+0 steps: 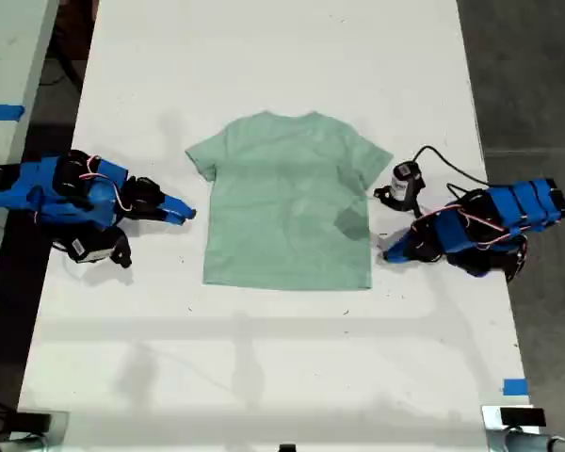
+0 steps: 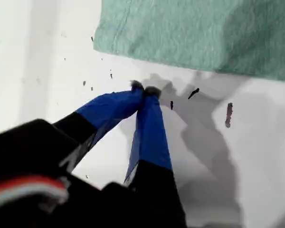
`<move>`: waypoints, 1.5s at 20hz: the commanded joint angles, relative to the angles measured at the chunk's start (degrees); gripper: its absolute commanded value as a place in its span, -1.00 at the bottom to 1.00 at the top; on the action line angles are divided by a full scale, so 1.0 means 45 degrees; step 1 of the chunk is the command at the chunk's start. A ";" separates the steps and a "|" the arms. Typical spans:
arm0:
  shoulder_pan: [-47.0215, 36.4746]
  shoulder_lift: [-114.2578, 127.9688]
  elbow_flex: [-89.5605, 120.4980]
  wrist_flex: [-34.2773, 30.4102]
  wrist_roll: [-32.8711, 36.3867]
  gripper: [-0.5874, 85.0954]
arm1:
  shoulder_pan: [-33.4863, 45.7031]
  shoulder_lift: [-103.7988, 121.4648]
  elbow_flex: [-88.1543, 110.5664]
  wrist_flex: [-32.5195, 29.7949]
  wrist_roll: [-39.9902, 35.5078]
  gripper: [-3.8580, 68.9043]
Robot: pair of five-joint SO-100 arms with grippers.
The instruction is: Fold t shirt
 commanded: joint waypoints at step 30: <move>-0.0137 0.0117 0.0156 0.0039 0.0098 -0.72 | 1.6875 -2.2109 -1.0391 -0.7520 0.2070 -0.92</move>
